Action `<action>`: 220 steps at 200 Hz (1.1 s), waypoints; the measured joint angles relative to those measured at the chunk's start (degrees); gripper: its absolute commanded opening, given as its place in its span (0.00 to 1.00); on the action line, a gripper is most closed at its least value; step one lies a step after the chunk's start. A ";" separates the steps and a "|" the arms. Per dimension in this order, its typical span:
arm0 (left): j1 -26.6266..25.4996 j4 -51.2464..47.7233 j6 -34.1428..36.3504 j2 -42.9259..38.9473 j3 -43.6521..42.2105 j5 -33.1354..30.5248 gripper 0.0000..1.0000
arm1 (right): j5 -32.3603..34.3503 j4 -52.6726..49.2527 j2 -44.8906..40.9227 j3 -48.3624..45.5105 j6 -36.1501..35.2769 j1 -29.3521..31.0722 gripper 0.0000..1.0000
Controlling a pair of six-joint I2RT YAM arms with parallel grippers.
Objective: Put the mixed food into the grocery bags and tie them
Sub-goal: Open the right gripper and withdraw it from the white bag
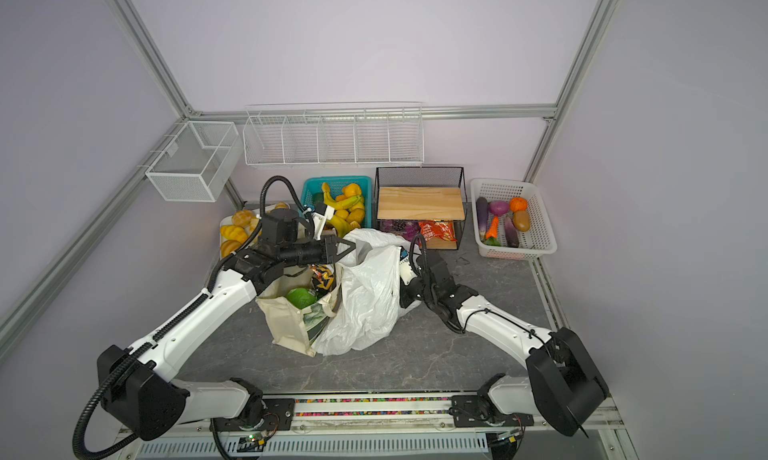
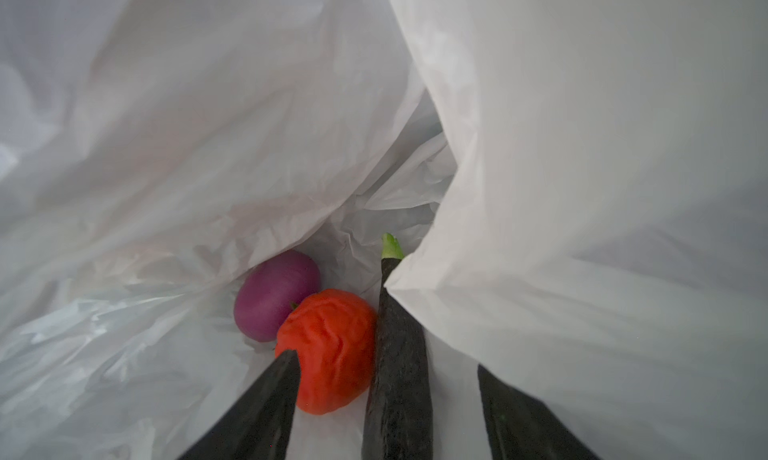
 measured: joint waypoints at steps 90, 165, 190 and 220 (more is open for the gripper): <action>-0.02 -0.42 0.57 0.00 0.00 -0.63 0.00 | 9.81 -11.37 -16.59 0.31 1.90 -1.84 0.86; -0.02 -0.61 0.66 0.00 0.00 -0.63 0.00 | 28.61 -22.43 -19.50 6.67 5.44 -10.32 0.92; -0.02 -0.68 0.66 0.00 0.00 -0.63 0.00 | 30.67 -23.78 -19.39 9.46 6.60 -17.03 0.95; -0.02 -0.72 0.63 0.00 0.00 -0.59 0.00 | 30.36 -24.30 -13.81 16.33 8.17 -28.98 0.96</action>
